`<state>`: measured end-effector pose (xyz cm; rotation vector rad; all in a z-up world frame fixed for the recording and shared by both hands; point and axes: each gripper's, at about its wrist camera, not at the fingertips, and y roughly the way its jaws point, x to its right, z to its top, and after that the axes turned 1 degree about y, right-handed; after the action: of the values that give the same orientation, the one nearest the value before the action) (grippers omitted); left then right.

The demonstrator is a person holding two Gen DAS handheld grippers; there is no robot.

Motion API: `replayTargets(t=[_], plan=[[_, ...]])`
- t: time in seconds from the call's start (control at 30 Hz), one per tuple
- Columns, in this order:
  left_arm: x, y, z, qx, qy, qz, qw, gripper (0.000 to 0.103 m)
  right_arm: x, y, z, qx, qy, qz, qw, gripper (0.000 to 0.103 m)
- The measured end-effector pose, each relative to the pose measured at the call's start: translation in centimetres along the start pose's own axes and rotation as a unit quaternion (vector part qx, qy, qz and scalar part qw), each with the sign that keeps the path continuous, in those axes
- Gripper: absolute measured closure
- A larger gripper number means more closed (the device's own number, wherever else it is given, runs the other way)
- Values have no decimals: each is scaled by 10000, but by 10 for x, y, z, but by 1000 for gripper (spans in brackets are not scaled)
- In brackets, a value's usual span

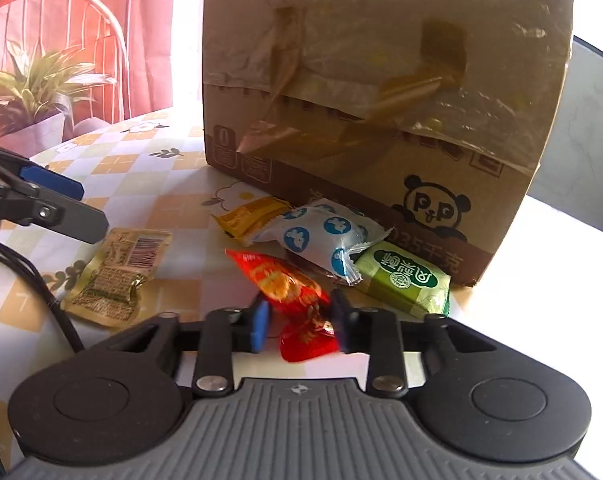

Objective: Organize snacks
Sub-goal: 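Return both tools to the pile and close the right tool on the red candy wrapper, then position the left tool around the gold snack packet and close it while the right tool holds the red candy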

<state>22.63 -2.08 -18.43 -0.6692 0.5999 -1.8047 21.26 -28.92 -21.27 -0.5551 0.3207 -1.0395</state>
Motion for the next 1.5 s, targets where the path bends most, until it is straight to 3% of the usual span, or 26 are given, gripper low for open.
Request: replayTargets(t=[0.1,0.43,0.83,0.97,1.37,1.5], plan=[[3,3,-3,-91,48,2,9999,6,-2,-7,-3,137,9,-86,9999,82],[25,18,-10,-429,358,-71,9984,6,6,-12,-4,256,201,56,9995,82],[37,32,-13,-595,988,373,9926,5,8,-15,-5,286,302,92,9991,82],[30,31,-11,-610,928,413,9930,4,8,-15,-4,275,284,94,9992,82],[-16,36,4,-596,270,1002,9928,0,6,-13,-4,245,247,88,9994,82],[-18,34,3,-503,265,1018,9932,0,6,-13,-4,240,251,93,9994,82]])
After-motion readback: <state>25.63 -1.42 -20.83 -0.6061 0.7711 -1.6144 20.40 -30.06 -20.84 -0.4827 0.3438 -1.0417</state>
